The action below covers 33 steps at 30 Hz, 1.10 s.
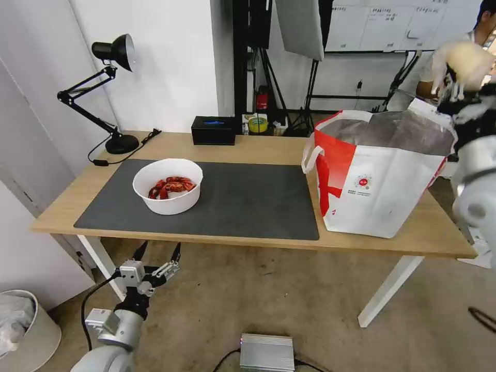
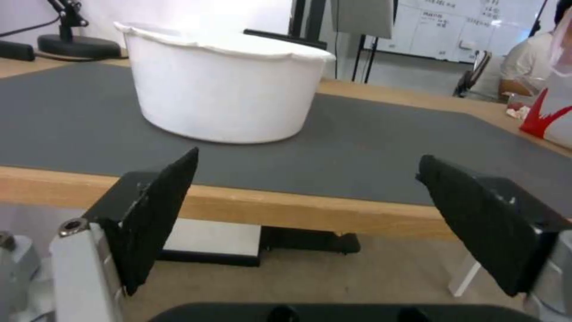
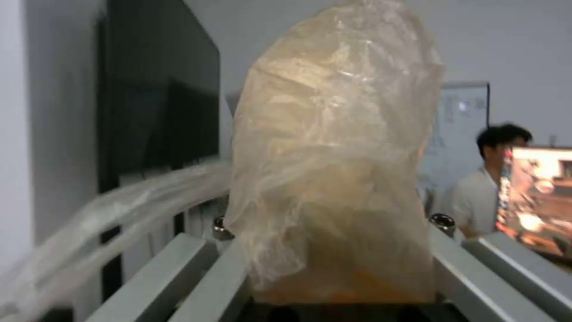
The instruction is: Pick up the trash from the table and place it into the takeout bag.
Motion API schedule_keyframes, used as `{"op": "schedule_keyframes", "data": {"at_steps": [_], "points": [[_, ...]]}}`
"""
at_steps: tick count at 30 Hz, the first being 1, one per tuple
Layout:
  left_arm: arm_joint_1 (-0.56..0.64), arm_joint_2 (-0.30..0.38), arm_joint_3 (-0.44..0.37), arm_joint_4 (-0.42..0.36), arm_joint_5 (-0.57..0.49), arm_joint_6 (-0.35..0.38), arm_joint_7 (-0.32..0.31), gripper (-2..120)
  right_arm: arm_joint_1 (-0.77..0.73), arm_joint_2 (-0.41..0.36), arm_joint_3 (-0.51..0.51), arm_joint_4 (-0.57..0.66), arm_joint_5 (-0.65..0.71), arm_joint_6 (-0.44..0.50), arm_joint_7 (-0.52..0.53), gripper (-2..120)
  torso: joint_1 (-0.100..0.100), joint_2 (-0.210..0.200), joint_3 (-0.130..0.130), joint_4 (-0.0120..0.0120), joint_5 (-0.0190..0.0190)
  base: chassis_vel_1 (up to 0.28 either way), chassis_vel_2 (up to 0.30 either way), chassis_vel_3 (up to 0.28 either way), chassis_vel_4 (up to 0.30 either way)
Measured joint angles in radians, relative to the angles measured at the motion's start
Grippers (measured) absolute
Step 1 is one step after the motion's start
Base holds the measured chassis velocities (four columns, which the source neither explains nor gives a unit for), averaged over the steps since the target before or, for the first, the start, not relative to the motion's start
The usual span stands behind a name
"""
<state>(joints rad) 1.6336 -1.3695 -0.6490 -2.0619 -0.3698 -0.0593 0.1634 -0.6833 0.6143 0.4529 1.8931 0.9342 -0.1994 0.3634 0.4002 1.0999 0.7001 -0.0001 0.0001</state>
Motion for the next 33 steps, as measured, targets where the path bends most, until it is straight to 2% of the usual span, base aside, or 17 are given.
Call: {"op": "schedule_keyframes", "data": {"at_steps": [1, 4, 7, 8, 10, 11, 13, 14, 16, 20, 22, 23, 26, 27, 31, 32, 33], "points": [[0.0, 0.0, 0.0, 0.0, 0.0, 0.0, 0.0, 100, 0.0, 0.0, 0.0, 0.0, 0.0, 0.0, 0.0, 6, 0.0, 0.0, 0.0, 0.0, 0.0, 0.0, 0.0, 0.0, 0.0], [-0.002, 0.001, 0.0, 0.001, -0.001, 0.0, 0.0, 100, 0.101, -0.023, -0.074, -0.045, 0.063, -0.129, 0.02, 6, 0.0, 0.0, 0.0, 0.0002, -0.0001, 0.0, 0.0, 0.0, 0.0], [-0.002, 0.001, 0.0, 0.001, -0.002, 0.0, 0.0, 100, 0.111, -0.026, -0.082, -0.048, 0.074, -0.144, 0.023, 6, 0.0, 0.0, 0.0, 0.0002, -0.0001, 0.0, 0.0, 0.0, 0.0], [-0.003, 0.002, -0.001, 0.002, -0.002, 0.0, 0.0, 100, 0.135, -0.029, -0.099, -0.056, 0.097, -0.187, 0.029, 6, 0.0, 0.0, 0.0, 0.0001, 0.0, 0.0, 0.0, 0.0, 0.0], [-0.004, 0.002, -0.006, 0.002, -0.007, 0.001, 0.0, 100, 0.215, -0.037, -0.152, -0.069, 0.239, -0.374, 0.104, 6, 0.0, 0.0, 0.0, 0.0001, 0.0001, 0.0, 0.0, 0.0, 0.0], [-0.004, 0.002, -0.006, 0.002, -0.007, 0.001, 0.0, 100, 0.215, -0.037, -0.152, -0.069, 0.239, -0.374, 0.104, 6, 0.0, 0.0, 0.0, 0.0001, 0.0001, 0.0, 0.0, 0.0, 0.0], [-0.004, 0.001, -0.006, 0.0, -0.013, 0.002, 0.0, 100, 0.261, -0.052, -0.188, -0.084, 0.373, -0.473, 0.144, 6, 0.0, 0.0, 0.0, 0.0001, -0.0003, 0.0, 0.0, 0.0, 0.0], [-0.004, 0.001, -0.006, 0.0, -0.013, 0.002, 0.0, 100, 0.261, -0.052, -0.188, -0.084, 0.373, -0.473, 0.144, 6, 0.0, 0.0, 0.0, 0.0001, -0.0003, 0.0, 0.0, 0.0, 0.0], [-0.006, 0.001, -0.007, -0.002, -0.016, 0.003, 0.0, 100, 0.308, -0.061, -0.227, -0.106, 0.512, -0.53, 0.199, 6, 0.0, 0.0, 0.0, 0.0, -0.0001, 0.0, 0.0, 0.0, 0.0], [-0.009, 0.0, -0.007, -0.003, -0.017, 0.004, 0.0, 100, 0.341, -0.064, -0.268, -0.128, 0.577, -0.537, 0.251, 10, 0.0, 0.0, 0.0, 0.0001, -0.0001, 0.0, 0.0, 0.0, 0.0], [-0.009, -0.002, -0.009, -0.006, -0.018, 0.004, 0.0, 100, 0.349, -0.064, -0.285, -0.138, 0.612, -0.537, 0.283, 19, 0.0, 0.0, 0.0, 0.0001, -0.0003, 0.0, 0.0, 0.0, 0.0], [-0.009, -0.002, -0.009, -0.006, -0.018, 0.004, 0.0, 100, 0.349, -0.064, -0.285, -0.138, 0.612, -0.537, 0.283, 19, 0.0, 0.0, 0.0, 0.0001, -0.0003, 0.0, 0.0, 0.0, 0.0], [-0.004, -0.004, -0.01, -0.012, -0.018, 0.004, -0.001, 100, 0.327, -0.059, -0.284, -0.14, 0.611, -0.535, 0.292, 34, 0.0, 0.0, 0.0, 0.0, -0.0001, 0.0, 0.0, 0.0, 0.0], [-0.004, -0.004, -0.01, -0.012, -0.018, 0.004, -0.001, 100, 0.327, -0.059, -0.284, -0.14, 0.611, -0.535, 0.292, 34, 0.0, 0.0, 0.0, 0.0, -0.0001, 0.0, 0.0, 0.0, 0.0], [-0.006, -0.005, -0.01, -0.012, -0.018, 0.004, 0.0, 100, 0.293, -0.052, -0.263, -0.131, 0.592, -0.53, 0.289, 53, 0.0, 0.0, 0.0, 0.0, 0.0, 0.0, 0.0, 0.0, 0.0], [-0.006, -0.005, -0.01, -0.012, -0.018, 0.004, 0.0, 100, 0.293, -0.052, -0.263, -0.131, 0.592, -0.53, 0.289, 53, 0.0, 0.0, 0.0, 0.0, 0.0, 0.0, 0.0, 0.0, 0.0], [-0.007, -0.005, -0.01, -0.012, -0.018, 0.004, 0.0, 100, 0.288, -0.05, -0.258, -0.129, 0.586, -0.528, 0.286, 60, 0.0, 0.0, 0.0, 0.0, -0.0001, 0.0, 0.0, 0.0, 0.0]]}}
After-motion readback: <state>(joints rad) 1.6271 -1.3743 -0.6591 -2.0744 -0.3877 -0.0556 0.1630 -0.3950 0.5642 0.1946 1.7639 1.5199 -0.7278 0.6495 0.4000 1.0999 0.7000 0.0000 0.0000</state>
